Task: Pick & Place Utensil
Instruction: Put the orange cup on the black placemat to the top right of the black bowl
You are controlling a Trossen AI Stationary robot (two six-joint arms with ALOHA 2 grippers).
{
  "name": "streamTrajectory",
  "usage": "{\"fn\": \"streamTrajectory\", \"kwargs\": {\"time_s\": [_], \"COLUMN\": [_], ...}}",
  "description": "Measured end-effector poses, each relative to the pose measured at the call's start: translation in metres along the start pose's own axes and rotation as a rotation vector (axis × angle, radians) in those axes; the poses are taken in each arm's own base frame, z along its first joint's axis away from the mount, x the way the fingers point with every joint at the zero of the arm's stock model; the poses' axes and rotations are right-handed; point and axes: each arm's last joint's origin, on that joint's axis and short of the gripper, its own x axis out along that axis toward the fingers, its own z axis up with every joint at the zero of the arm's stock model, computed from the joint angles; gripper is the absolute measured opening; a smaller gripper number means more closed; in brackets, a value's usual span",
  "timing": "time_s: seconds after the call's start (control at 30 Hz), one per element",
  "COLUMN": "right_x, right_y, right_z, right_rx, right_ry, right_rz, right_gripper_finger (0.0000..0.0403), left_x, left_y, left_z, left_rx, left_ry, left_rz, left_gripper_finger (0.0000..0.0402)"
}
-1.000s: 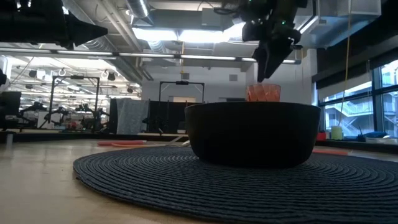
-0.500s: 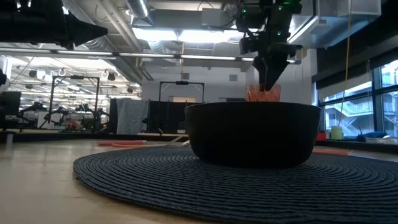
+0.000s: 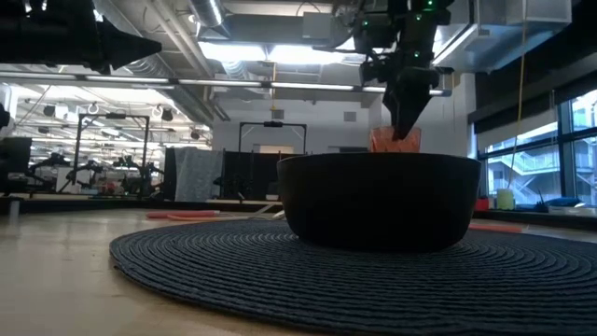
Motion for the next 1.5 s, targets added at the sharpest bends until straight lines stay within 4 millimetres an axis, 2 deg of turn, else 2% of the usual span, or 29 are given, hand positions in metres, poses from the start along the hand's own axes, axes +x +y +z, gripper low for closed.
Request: {"fn": "streamTrajectory", "kwargs": {"time_s": [0.17,0.3,0.47,0.77,0.87,1.0,1.17,1.5], "right_x": [0.008,0.017,0.022,0.022,0.02,0.003,-0.036,-0.108], "right_y": [0.0,0.001,0.001,0.001,0.001,-0.002,0.0,0.035], "right_z": [0.002,0.004,0.005,0.003,0.004,0.012,0.021,0.024], "right_rx": [0.002,-0.005,-0.024,-0.073,-0.093,-0.103,-0.069,-0.081], "right_ry": [0.028,0.057,0.071,0.09,0.09,0.058,0.031,0.004], "right_rz": [0.019,0.027,0.033,0.038,0.04,0.011,-0.002,-0.006], "right_gripper_finger": [0.0271,0.0247,0.0183,0.0019,0.0016,0.0019,0.0012,0.0009], "left_x": [0.0,0.0,0.0,0.0,0.0,0.0,0.0,0.0], "left_y": [0.0,0.0,0.0,0.0,0.0,0.0,0.0,0.0], "left_z": [0.0,0.0,0.0,0.0,0.0,0.0,0.0,0.0], "left_rx": [0.0,0.0,0.0,0.0,0.0,0.001,0.004,0.003], "left_ry": [0.0,0.0,0.0,0.0,0.0,0.0,0.0,0.0], "left_rz": [0.0,0.0,0.0,0.0,0.0,0.0,0.0,0.0], "left_gripper_finger": [0.0004,0.0004,0.0004,0.0004,0.0004,0.0004,0.0004,0.0004]}}
